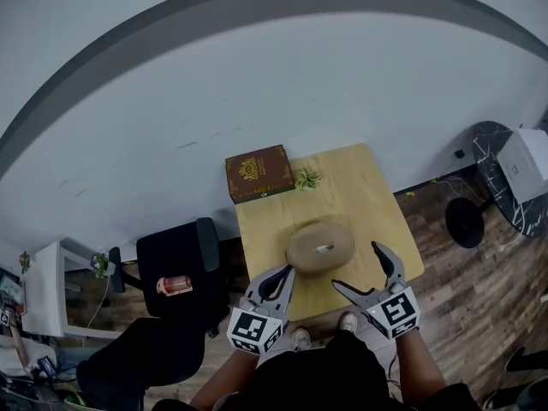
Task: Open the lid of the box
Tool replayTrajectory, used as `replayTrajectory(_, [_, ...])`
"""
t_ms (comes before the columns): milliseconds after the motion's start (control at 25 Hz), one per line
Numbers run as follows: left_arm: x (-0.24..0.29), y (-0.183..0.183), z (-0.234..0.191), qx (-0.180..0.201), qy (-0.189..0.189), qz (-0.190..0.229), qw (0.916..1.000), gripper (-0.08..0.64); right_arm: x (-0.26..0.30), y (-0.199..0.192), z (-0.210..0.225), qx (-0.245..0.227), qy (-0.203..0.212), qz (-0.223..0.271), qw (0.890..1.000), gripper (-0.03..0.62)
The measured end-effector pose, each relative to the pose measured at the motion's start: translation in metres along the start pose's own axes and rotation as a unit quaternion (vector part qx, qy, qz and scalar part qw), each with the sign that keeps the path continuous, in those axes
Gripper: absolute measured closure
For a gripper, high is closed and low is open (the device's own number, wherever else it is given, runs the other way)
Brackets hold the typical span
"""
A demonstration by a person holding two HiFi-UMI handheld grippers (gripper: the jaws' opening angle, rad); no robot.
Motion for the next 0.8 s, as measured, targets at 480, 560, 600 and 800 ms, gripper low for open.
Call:
replayTrajectory(480, [0.031, 0.0, -0.016, -0.025, 0.074, 0.02, 0.9968, 0.54, 0.06, -0.021, 0.025, -0.047, 0.194, -0.057, 0.978, 0.081])
replayTrajectory(560, [0.025, -0.002, -0.021, -0.034, 0.094, 0.023, 0.9947, 0.54, 0.07, -0.028, 0.024, -0.062, 0.229, -0.073, 0.969, 0.081])
replayTrajectory(600, [0.023, -0.003, -0.023, -0.035, 0.103, 0.022, 0.9939, 0.54, 0.075, -0.031, 0.024, -0.068, 0.245, -0.079, 0.964, 0.081])
replayTrajectory(800, [0.008, -0.01, -0.029, -0.042, 0.141, 0.018, 0.9889, 0.54, 0.102, -0.04, 0.018, -0.106, 0.324, -0.113, 0.933, 0.095])
Point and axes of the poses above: the fingertips, and each gripper's own axes: x forward along the fingers, z to its right, y out of its top, the point moved 10 cm from there along -x, backward along the fingers, and after that the axes turned 15 degrees about -x, right-handed, at the moved point
